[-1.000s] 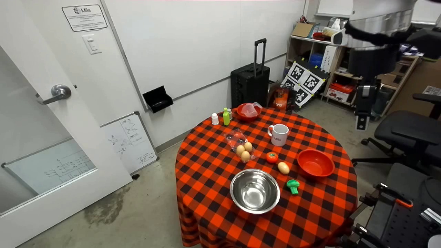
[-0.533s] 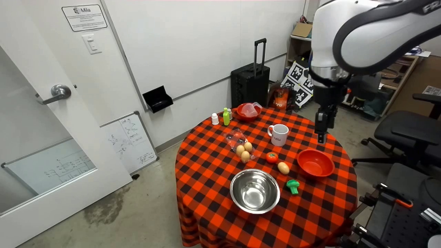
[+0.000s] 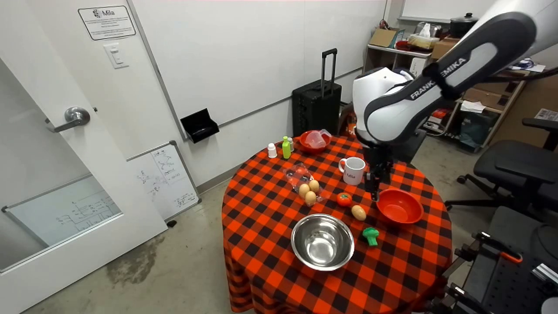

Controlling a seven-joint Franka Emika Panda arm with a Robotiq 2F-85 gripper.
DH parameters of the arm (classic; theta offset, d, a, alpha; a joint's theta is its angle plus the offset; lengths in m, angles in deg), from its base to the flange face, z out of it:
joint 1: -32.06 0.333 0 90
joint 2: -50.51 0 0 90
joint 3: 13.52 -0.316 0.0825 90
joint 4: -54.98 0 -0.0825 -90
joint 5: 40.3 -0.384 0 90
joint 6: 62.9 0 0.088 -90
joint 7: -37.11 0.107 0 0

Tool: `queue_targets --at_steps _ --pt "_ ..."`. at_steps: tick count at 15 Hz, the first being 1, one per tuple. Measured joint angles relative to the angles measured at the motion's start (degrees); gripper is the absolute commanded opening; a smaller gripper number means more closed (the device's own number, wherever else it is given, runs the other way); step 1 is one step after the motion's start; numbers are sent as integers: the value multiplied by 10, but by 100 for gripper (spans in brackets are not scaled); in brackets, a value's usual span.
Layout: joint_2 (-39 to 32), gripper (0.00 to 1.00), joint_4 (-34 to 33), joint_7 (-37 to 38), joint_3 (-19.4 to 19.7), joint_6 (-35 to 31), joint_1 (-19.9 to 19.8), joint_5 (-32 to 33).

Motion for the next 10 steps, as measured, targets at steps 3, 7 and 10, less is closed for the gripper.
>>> queue_targets --at_steps 3,7,10 --pt "-87 100 -72 1 6 3 0 21" --pt "-185 100 -171 5 23 27 0 61" --pt "-248 100 -246 5 37 55 0 87"
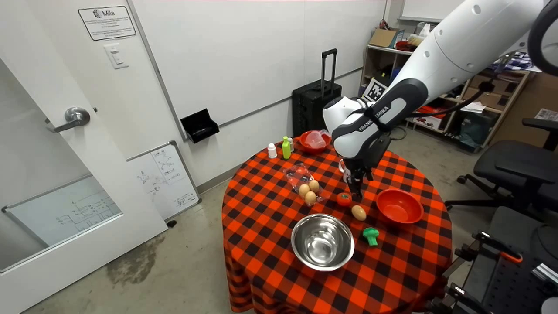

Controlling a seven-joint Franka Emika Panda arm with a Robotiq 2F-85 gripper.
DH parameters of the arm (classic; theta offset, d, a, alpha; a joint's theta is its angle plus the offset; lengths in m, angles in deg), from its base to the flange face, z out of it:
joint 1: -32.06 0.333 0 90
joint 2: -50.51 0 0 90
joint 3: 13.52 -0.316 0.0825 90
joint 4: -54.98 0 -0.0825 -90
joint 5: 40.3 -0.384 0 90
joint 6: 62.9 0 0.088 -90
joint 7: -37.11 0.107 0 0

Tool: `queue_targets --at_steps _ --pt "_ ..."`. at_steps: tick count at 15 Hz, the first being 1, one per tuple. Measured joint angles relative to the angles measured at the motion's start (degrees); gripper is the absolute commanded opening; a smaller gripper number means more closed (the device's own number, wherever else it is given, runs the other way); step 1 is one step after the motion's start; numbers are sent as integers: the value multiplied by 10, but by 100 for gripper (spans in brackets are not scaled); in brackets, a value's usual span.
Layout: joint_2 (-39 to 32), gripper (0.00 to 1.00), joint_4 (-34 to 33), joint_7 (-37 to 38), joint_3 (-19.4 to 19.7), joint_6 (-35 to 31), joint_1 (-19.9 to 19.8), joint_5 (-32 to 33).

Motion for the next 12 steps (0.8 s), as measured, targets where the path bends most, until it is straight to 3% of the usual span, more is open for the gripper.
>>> queue_targets --at_steps 6,12 --pt "-96 100 -128 -13 6 41 -12 7" --pt "-152 100 -214 -35 -5 75 -39 -5"
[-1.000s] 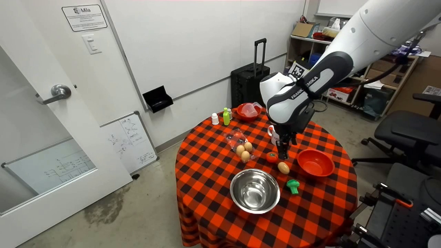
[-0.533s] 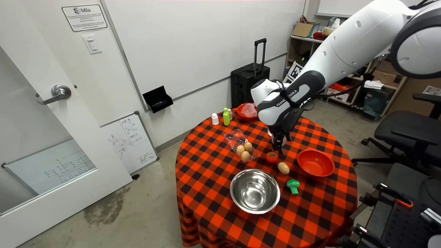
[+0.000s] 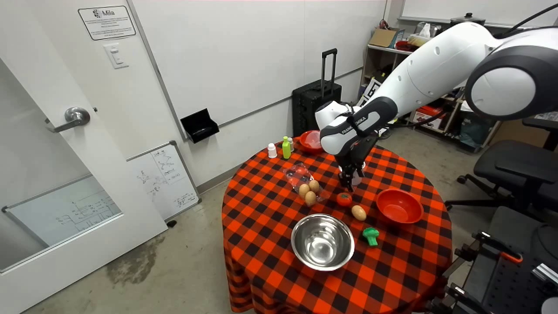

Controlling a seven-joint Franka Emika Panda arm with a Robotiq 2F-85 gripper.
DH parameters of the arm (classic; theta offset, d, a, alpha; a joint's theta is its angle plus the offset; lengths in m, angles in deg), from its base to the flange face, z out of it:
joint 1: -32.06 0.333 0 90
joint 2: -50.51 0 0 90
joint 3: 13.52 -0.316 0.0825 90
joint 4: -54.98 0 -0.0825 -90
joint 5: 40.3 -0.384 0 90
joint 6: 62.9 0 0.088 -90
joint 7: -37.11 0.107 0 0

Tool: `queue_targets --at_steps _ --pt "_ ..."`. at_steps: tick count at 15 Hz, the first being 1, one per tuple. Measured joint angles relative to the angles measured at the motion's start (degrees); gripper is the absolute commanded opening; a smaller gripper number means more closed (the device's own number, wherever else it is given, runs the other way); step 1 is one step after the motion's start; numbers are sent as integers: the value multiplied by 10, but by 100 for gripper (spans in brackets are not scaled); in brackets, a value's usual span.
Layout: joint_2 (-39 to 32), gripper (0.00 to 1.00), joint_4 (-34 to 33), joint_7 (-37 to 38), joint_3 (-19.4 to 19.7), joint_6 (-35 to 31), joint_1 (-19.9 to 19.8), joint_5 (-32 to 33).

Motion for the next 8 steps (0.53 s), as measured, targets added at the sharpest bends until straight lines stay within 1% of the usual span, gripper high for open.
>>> queue_targets --at_steps 4,8 --pt "-11 100 -31 -23 -24 21 -19 -36" --pt "-17 100 -46 -30 -36 34 -23 -60"
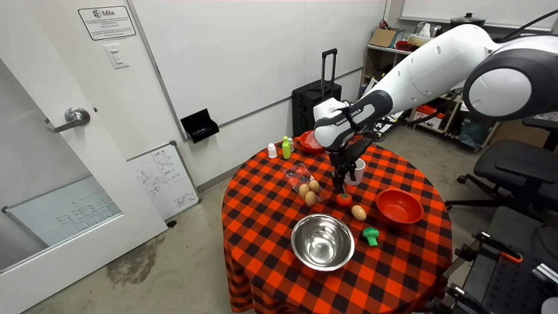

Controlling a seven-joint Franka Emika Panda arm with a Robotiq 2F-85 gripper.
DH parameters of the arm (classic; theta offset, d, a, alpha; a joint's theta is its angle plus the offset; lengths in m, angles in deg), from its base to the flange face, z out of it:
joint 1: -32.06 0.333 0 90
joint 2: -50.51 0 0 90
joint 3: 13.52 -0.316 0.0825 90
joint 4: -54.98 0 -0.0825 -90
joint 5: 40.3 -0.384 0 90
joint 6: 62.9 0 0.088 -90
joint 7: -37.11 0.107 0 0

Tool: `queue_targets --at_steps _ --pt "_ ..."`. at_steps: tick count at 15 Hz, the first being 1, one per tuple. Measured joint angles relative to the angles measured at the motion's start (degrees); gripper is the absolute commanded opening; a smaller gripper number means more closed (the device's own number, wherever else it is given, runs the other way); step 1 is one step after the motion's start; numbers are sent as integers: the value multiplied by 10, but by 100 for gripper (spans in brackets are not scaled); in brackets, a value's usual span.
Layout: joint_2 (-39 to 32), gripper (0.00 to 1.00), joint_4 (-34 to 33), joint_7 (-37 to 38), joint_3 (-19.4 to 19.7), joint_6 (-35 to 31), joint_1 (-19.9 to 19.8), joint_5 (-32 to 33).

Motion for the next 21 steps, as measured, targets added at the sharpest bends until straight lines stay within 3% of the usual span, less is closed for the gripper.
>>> queue_targets --at_steps 16,17,18,21 --pt "-106 100 -97 1 5 29 22 6" --pt "-112 94 -106 2 8 33 22 7" --pt "-118 75 -113 2 11 37 22 7" --pt "-133 63 -136 2 17 47 21 8"
